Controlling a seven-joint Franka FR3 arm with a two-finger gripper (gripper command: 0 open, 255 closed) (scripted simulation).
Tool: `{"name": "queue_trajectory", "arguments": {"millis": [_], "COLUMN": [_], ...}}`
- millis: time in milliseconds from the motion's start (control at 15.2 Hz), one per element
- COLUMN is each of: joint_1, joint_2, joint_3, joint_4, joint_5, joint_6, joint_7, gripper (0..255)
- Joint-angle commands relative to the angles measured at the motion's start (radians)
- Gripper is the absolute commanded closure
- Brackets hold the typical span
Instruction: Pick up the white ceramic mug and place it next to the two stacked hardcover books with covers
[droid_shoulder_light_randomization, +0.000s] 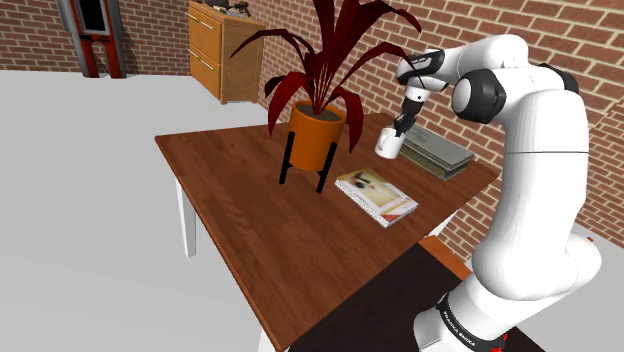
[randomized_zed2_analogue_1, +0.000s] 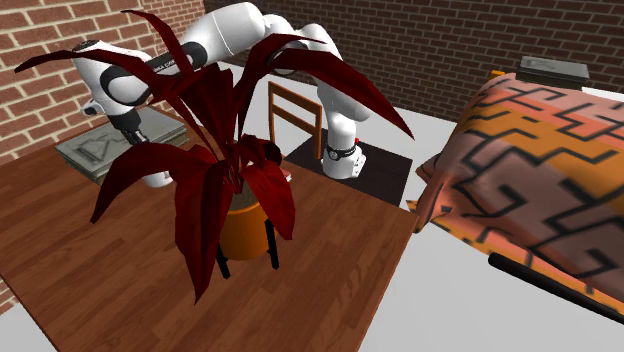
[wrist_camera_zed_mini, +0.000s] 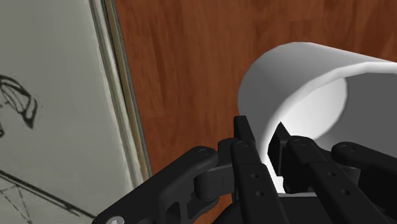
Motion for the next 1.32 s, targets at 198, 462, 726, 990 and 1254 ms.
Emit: {"name": "queue_trajectory", "arguments": {"millis": [198, 462, 726, 990, 1254], "joint_1": [0.004, 0.004, 0.004, 0.004, 0.001], "joint_2": [0.011, 0.011, 0.011, 0.011, -0.002], "joint_3": [0.004, 0.004, 0.004, 0.004, 0.0], "joint_4": [-0.046, -0.046, -0.046, -0.046, 0.002], "joint_5": [0.006, 0.006, 0.006, 0.006, -0.001], "joint_6": [0.057, 0.057, 0.057, 0.057, -0.002], "joint_7": [-0.004, -0.004, -0.004, -0.004, 0.002], "gripper": [255, 255, 255, 0, 0]}}
